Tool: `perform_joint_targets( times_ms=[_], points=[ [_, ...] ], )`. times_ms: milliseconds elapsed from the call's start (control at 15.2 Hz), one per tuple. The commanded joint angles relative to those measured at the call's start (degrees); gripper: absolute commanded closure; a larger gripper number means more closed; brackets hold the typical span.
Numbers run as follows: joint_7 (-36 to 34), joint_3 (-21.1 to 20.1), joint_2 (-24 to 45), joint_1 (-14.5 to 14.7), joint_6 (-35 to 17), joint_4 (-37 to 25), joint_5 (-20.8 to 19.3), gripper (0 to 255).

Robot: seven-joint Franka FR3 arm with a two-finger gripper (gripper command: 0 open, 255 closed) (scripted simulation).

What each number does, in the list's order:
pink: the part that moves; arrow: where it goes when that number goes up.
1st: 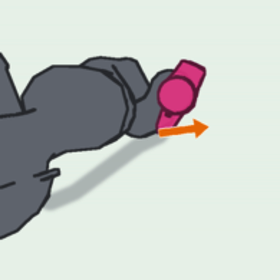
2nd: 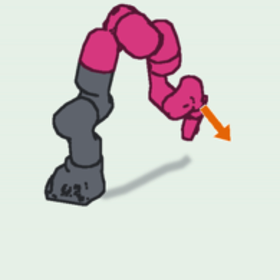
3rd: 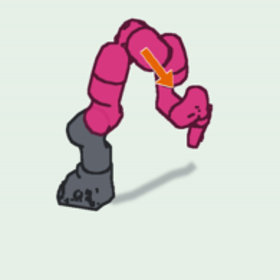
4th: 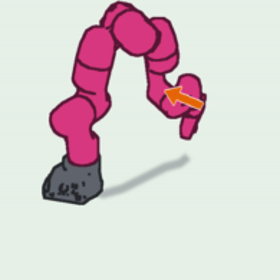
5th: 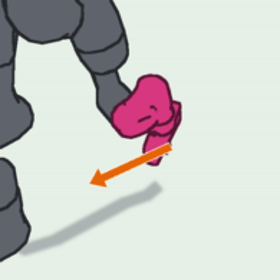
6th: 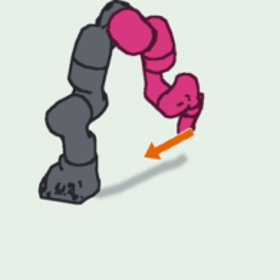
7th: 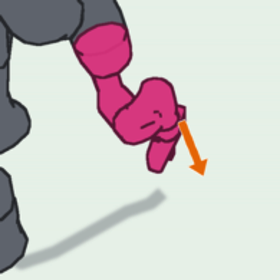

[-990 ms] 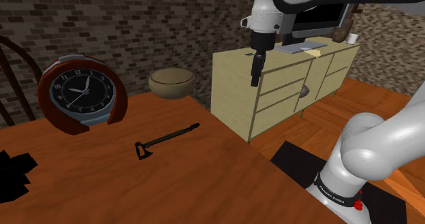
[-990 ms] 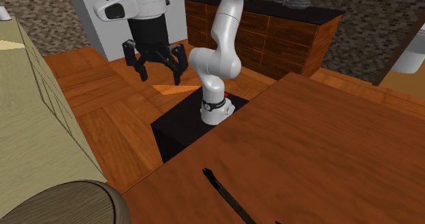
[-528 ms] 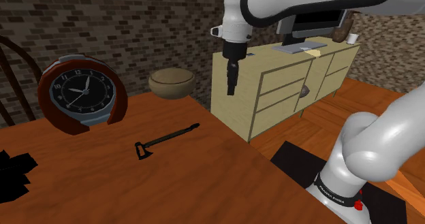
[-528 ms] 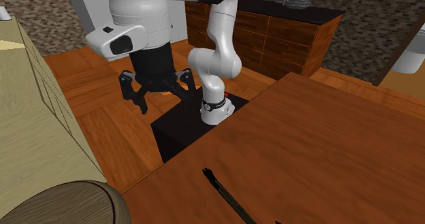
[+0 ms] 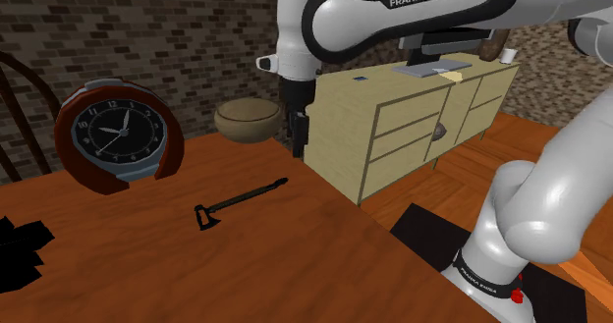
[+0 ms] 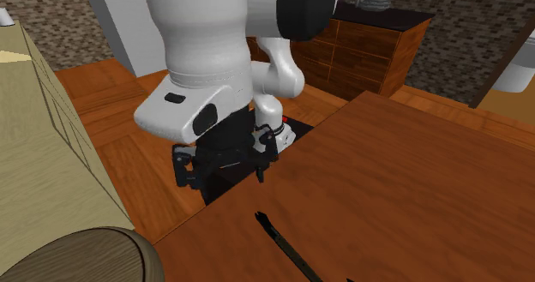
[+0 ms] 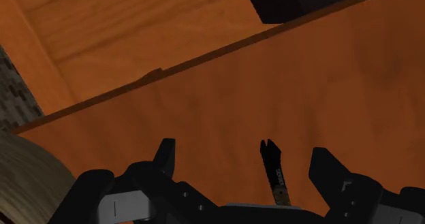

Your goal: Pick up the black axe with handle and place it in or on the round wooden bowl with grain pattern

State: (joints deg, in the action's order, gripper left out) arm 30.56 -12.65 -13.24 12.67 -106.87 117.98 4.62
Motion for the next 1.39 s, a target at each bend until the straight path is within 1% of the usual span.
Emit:
perform_joint_targets(
  times_ms=[0, 528, 594, 1056, 1320],
  points=[
    [2.1, -1.1, 2.7, 1.2, -1.8, -1.4, 0.0, 0],
    [8.9, -5.8, 12.8, 5.8, -6.4, -8.2, -1.4, 0],
    [9.2, -6.0, 13.3, 6.1, -6.6, -8.5, -1.5, 0],
    [8.8, -6.2, 15.1, 6.3, -12.2, -4.7, -2.0, 0],
    [8.8, -6.2, 15.1, 6.3, -12.2, -4.7, -2.0, 0]
  ],
)
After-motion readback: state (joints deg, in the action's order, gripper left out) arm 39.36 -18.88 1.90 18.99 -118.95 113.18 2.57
